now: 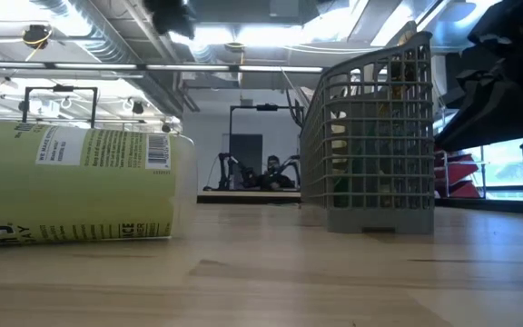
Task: Sort silverware
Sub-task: Put the fork into the silverware basket
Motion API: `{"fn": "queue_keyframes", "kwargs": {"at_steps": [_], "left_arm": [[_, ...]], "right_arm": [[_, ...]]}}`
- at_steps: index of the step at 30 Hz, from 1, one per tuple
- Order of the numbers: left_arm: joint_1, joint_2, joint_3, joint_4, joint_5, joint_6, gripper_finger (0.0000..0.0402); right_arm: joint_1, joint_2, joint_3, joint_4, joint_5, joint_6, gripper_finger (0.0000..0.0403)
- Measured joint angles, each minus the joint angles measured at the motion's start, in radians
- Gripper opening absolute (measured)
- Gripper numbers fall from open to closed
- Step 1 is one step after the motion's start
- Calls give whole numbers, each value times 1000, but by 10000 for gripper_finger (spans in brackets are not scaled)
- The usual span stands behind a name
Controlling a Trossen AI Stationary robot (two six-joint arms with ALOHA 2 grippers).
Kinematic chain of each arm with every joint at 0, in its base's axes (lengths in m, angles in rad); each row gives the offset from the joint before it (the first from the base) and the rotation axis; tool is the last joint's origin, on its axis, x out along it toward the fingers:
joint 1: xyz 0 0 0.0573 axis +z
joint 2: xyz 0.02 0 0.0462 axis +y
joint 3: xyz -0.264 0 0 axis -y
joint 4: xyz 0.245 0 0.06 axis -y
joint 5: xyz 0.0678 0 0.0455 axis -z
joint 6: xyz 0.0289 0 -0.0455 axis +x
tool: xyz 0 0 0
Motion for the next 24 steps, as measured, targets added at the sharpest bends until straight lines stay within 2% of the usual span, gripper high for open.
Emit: {"fn": "queue_keyframes", "kwargs": {"at_steps": [9, 11, 12, 13, 15, 21, 24], "left_arm": [[-200, -325, -790, 352, -67, -588, 84], [-252, -374, -934, 410, -8, -752, 84], [-279, -388, -991, 414, 59, -808, 84], [-305, -399, -1035, 404, 111, -853, 84], [-365, -422, -1083, 402, 124, -933, 84], [-528, -481, -1088, 413, -134, -1113, 84], [-612, -476, -1088, 339, -251, -1237, 83]], "right_arm": [[0, 0, 0, 7, -33, 27, 76], [0, 0, 0, 9, -44, 31, 76], [0, 0, 0, 10, -44, 31, 76], [0, 0, 0, 12, -44, 31, 76], [0, 0, 0, 13, -39, 30, 76], [0, 0, 0, 38, -27, 27, 76], [0, 0, 0, 59, -36, 31, 76]]}}
